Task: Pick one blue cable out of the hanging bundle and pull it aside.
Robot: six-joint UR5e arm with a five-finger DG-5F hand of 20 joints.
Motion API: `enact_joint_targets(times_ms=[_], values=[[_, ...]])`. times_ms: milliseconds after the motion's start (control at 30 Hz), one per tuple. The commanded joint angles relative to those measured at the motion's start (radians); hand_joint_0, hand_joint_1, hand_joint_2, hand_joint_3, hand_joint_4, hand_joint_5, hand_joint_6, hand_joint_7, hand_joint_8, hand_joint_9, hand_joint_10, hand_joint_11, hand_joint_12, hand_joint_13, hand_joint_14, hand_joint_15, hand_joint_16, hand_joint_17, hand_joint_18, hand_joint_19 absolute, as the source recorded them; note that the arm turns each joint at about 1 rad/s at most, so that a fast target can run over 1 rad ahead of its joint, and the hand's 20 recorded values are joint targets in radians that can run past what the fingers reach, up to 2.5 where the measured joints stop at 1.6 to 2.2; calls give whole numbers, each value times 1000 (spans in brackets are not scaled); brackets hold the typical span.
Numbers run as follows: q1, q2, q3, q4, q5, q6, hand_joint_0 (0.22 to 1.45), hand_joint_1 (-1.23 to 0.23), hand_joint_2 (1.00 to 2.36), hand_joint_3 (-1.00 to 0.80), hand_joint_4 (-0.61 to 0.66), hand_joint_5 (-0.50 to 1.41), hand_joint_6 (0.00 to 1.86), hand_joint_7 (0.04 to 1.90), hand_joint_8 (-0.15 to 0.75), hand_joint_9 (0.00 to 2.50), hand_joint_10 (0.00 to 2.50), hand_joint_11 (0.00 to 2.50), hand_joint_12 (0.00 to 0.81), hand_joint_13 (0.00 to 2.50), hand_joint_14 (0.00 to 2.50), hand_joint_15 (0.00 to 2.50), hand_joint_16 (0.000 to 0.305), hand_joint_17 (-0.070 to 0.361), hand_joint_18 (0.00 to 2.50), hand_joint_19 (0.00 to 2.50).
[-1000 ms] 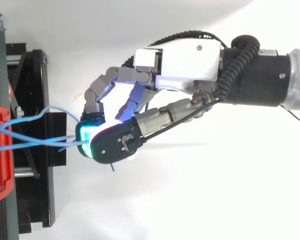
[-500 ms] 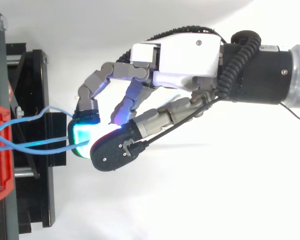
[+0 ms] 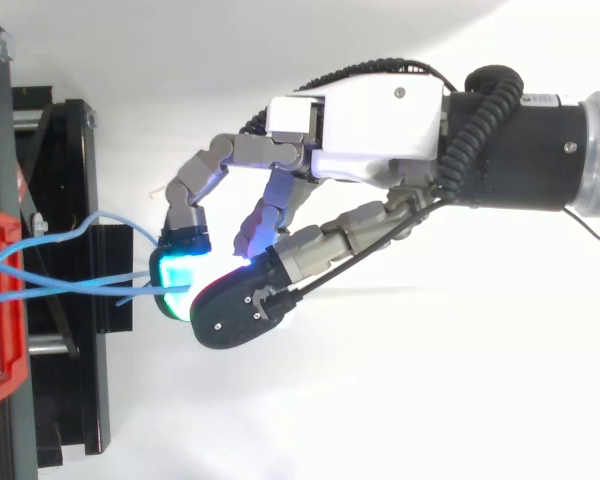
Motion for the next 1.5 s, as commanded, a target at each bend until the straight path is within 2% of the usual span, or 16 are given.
enact_joint_targets(times_ms=[0, 133, 367, 533, 700, 933, 1467], values=[[-1, 0, 0, -24, 0, 0, 691, -901, 1013, -18, -417, -87, 940, 1131, 160, 1330, 24, 753, 254, 930, 25, 660, 44, 99, 642, 502], [1, 0, -2, -47, 0, 0, 693, -907, 1012, -5, -415, -83, 938, 1141, 159, 1343, 27, 750, 256, 936, 25, 658, 44, 100, 647, 499], [-1, -1, -8, -49, 0, 1, 693, -912, 1011, 7, -404, -79, 933, 1165, 161, 1345, 26, 750, 259, 939, 26, 660, 45, 101, 650, 498], [4, -1, -78, -33, -2, 8, 694, -919, 1009, 15, -407, -76, 931, 1173, 163, 1330, 24, 716, 259, 927, 26, 647, 47, 106, 609, 477], [6, 0, -106, 3, -2, 14, 694, -931, 1007, 13, -414, -73, 930, 1165, 158, 1179, 21, 573, 265, 875, 25, 602, 49, 110, 547, 420], [6, 0, -107, 13, -2, 14, 689, -938, 1003, 17, -408, -69, 924, 1174, 164, 1043, 19, 473, 286, 818, 21, 551, 51, 114, 445, 335], [9, -1, -109, 17, -2, 4, 685, -944, 1000, 20, -398, -68, 920, 1197, 168, 981, 16, 451, 296, 787, 23, 534, 53, 118, 385, 299]])
